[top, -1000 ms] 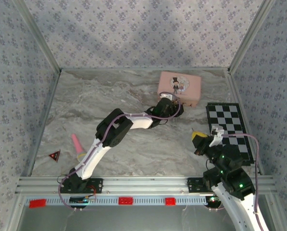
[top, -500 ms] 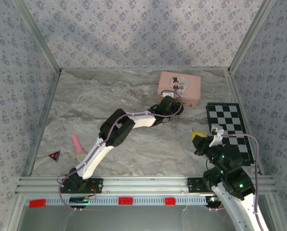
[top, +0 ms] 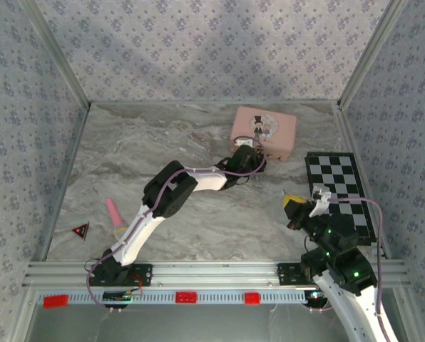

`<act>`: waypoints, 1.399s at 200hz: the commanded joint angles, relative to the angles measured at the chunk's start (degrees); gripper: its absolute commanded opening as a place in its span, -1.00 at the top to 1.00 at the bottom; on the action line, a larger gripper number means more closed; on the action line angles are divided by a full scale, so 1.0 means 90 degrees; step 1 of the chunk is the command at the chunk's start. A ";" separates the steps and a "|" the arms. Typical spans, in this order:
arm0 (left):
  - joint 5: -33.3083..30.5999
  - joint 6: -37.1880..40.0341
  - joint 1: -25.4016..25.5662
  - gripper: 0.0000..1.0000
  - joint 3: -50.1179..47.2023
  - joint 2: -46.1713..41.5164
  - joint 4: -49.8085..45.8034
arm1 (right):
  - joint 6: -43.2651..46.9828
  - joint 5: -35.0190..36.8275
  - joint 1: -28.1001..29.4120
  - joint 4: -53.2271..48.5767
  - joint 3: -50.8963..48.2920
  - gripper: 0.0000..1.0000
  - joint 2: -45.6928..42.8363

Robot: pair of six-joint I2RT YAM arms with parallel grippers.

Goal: Unlock the padlock with the key

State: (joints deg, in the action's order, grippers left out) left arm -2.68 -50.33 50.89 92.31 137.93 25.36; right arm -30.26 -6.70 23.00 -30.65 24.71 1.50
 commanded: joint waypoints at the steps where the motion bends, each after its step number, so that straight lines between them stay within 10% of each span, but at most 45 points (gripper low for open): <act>1: -0.0289 -0.0142 -0.0238 0.97 -0.0569 -0.0395 -0.0279 | -0.0495 -0.0181 -0.0030 0.0119 -0.0187 1.00 0.0248; 146: 0.0092 -0.0538 -0.1463 1.00 -0.4885 -0.3374 0.0024 | -0.1812 -0.1159 0.0152 0.1924 -0.0676 1.00 0.2803; 280: 0.1192 -0.1499 -0.1652 1.00 -0.6538 -0.4951 0.0195 | -0.3589 -0.0749 0.2547 0.5798 -0.0573 1.00 0.7249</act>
State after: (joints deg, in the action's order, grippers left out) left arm 4.75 -59.70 36.16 35.79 94.87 28.40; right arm -56.51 -13.32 43.53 9.76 18.79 61.41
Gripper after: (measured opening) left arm 0.124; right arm 0.051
